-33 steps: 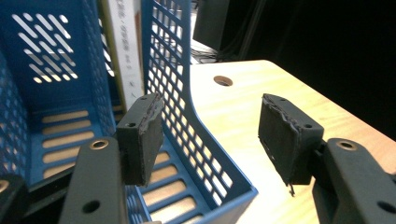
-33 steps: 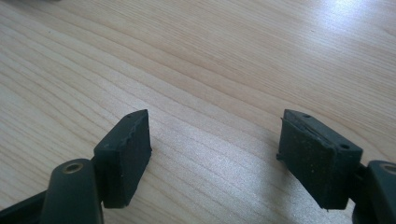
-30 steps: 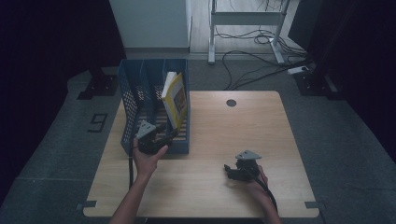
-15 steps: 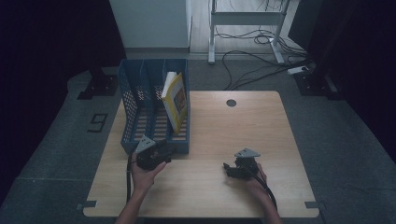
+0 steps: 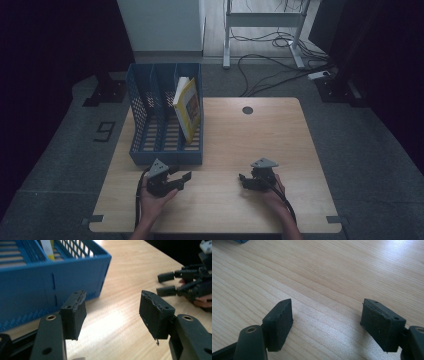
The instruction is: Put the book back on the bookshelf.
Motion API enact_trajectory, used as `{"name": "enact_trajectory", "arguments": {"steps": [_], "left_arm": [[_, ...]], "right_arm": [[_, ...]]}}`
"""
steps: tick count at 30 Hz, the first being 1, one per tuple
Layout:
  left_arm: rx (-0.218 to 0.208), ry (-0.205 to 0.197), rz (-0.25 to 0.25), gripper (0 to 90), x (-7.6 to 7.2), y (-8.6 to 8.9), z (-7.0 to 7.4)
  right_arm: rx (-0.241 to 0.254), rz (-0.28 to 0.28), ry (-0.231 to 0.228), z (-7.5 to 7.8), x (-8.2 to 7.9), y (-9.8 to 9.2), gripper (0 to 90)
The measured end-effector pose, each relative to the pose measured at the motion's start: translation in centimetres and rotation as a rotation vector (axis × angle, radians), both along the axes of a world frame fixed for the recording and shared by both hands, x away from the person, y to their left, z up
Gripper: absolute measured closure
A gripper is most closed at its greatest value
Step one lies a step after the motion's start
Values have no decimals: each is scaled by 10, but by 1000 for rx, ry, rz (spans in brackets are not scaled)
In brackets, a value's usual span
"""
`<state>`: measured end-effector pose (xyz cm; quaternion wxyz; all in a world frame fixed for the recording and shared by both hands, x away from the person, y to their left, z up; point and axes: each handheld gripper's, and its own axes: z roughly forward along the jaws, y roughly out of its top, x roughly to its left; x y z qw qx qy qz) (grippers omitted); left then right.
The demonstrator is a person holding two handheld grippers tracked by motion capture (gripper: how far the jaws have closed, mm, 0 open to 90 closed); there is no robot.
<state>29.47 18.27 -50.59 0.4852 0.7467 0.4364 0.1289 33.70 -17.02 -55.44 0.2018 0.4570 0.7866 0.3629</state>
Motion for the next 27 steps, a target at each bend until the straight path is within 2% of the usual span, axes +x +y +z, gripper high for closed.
{"name": "enact_trajectory", "arguments": {"steps": [2, 6, 8, 10, 12, 27], "left_arm": [[-4, 20, -3, 381, -1, 0, -6], [15, 57, -18, 376, 0, -3, -20], [21, 67, -24, 376, 0, -5, -25], [45, 81, -32, 372, 0, -6, -29], [39, 89, -37, 369, 0, -7, -32], [33, 102, -38, 368, 3, -5, -37]], "right_arm": [[0, 1, 0, 0, 0, 0, 247], [-1, 0, -1, 0, 0, 0, 246], [-3, -3, -2, 0, 0, 0, 246], [-3, -6, -2, 0, 0, 0, 246], [-4, -8, -3, 0, -1, 0, 246], [-4, -9, -3, 0, -1, 0, 246]]}}
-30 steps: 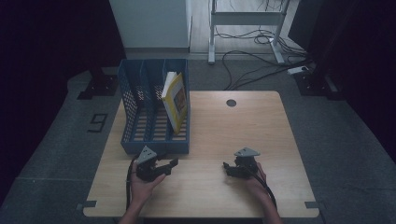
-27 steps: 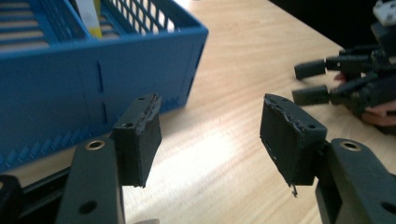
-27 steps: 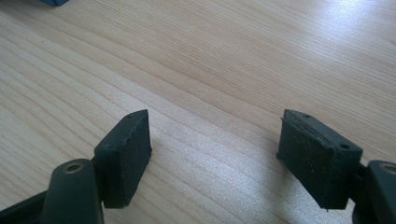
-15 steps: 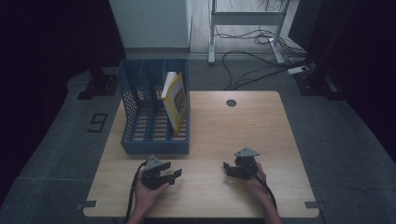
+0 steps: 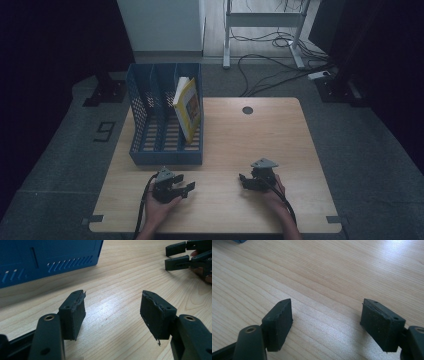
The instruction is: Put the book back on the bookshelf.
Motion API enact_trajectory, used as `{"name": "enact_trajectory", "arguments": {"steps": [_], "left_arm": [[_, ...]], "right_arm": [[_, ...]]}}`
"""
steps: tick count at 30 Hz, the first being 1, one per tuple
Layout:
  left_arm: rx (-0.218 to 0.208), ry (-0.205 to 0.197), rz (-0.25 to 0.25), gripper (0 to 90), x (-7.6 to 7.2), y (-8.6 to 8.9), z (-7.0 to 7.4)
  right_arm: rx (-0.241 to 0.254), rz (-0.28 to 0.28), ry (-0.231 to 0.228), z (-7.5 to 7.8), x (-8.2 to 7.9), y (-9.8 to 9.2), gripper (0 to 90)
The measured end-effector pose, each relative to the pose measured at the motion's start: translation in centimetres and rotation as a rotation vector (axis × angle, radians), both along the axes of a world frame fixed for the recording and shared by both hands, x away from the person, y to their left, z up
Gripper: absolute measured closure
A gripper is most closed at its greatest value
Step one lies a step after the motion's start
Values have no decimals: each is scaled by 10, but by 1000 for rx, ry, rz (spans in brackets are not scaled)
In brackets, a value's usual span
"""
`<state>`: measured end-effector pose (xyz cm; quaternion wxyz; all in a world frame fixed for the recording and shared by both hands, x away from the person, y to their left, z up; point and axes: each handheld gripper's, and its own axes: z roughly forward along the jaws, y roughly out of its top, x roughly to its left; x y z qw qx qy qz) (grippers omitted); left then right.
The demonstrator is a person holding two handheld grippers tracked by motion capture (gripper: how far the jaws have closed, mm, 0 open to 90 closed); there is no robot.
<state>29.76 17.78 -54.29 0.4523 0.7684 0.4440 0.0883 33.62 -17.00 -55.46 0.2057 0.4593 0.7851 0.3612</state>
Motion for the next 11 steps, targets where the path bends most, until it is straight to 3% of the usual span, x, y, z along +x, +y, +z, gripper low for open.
{"name": "enact_trajectory", "arguments": {"steps": [11], "left_arm": [[-15, 5, 7, 366, 1, 3, -1]], "right_arm": [[0, 0, 0, 0, 0, 0, 246]]}}
